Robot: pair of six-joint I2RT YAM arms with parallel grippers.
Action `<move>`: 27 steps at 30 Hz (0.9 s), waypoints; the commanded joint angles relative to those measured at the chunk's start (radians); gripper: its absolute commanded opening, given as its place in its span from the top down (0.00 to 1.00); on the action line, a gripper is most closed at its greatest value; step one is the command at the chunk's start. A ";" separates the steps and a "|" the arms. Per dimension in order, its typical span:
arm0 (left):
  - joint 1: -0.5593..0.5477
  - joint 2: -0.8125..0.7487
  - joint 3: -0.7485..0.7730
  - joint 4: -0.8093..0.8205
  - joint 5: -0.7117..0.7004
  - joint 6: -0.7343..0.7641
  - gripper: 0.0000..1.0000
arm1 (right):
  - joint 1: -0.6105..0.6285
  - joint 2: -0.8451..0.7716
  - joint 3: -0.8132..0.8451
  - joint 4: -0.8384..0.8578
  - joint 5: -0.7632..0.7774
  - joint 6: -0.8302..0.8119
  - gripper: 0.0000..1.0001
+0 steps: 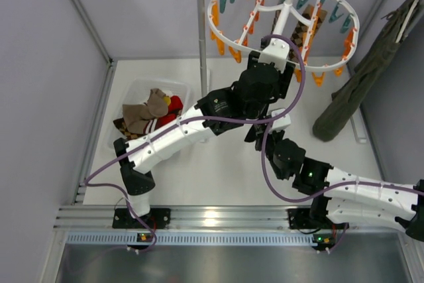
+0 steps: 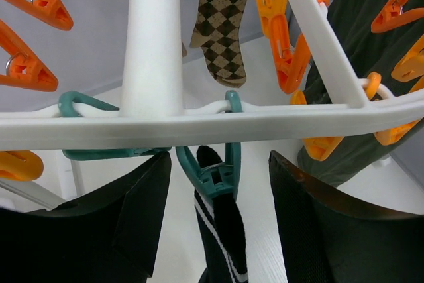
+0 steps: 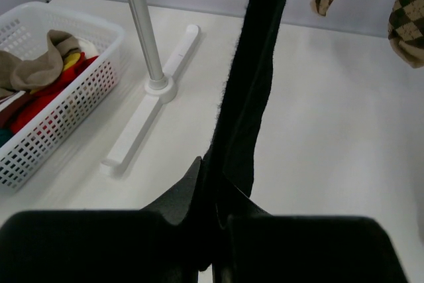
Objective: Remove the socks clipped to the hanger
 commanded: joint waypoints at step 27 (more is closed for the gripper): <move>0.011 -0.063 -0.051 0.081 0.054 -0.042 0.36 | 0.040 -0.091 -0.190 0.035 -0.116 0.077 1.00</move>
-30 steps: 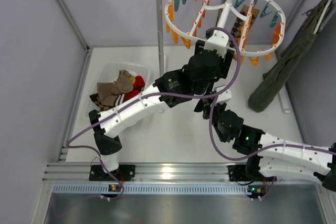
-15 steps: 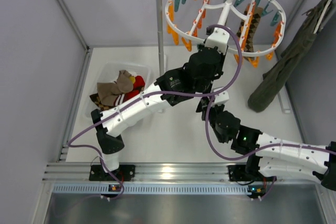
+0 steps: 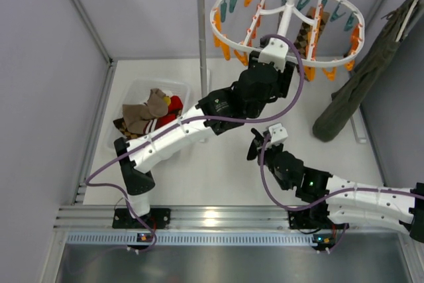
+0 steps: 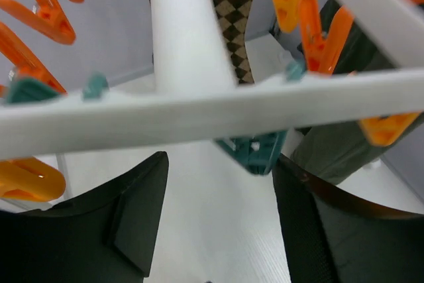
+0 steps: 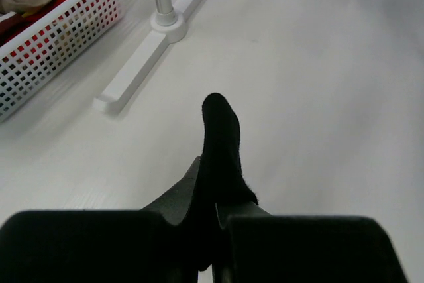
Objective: Remove the socks clipped to the hanger
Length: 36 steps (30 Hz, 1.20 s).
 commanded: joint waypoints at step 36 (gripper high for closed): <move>0.486 -0.905 -0.903 -0.412 -0.124 -0.344 0.02 | -0.124 0.546 0.698 0.051 -0.596 -0.083 1.00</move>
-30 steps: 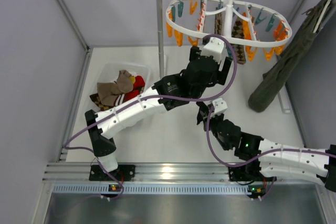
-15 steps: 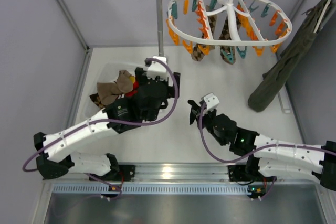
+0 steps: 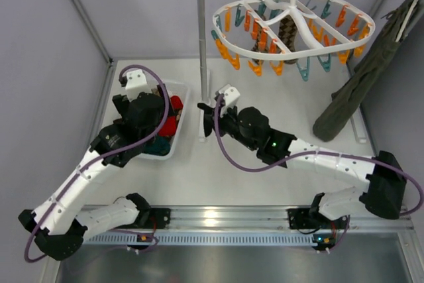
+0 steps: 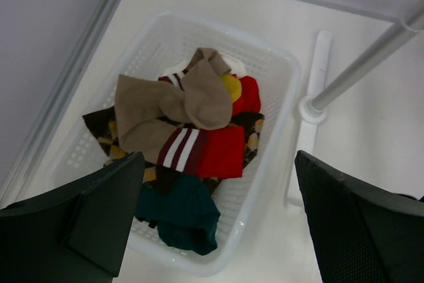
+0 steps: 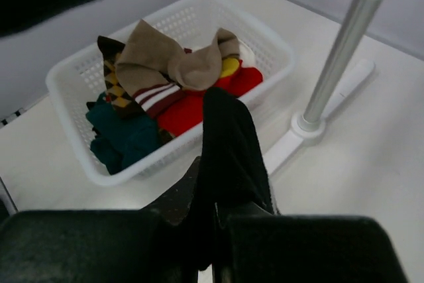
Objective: Remove the socks clipped to the hanger
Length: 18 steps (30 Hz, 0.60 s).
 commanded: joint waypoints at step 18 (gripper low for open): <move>0.115 -0.352 -0.192 -0.200 -0.008 -0.081 0.02 | -0.012 0.801 1.041 -0.272 -0.143 -0.081 0.81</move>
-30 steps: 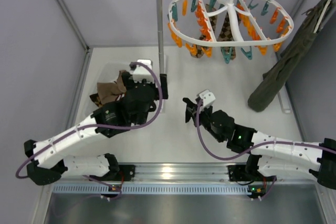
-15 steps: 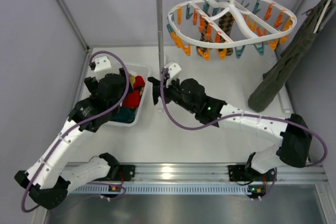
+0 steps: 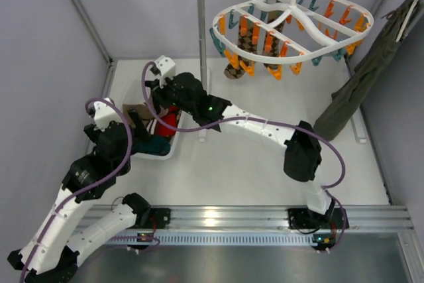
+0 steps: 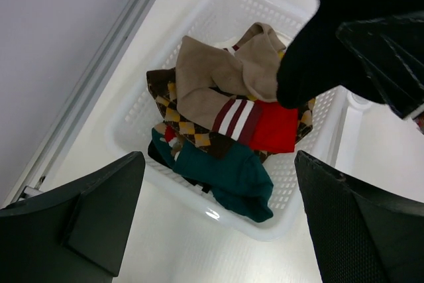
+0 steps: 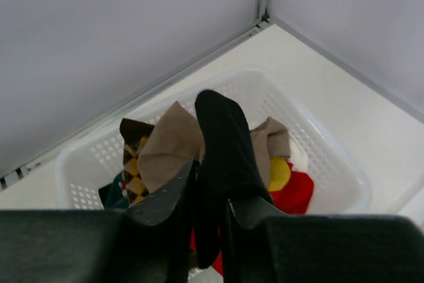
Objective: Remove the socks clipped to the hanger
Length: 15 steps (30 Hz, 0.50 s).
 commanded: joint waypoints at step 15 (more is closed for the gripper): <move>0.005 -0.112 -0.088 0.117 0.229 0.031 0.01 | 0.000 -0.317 -0.273 -0.002 0.011 0.012 0.01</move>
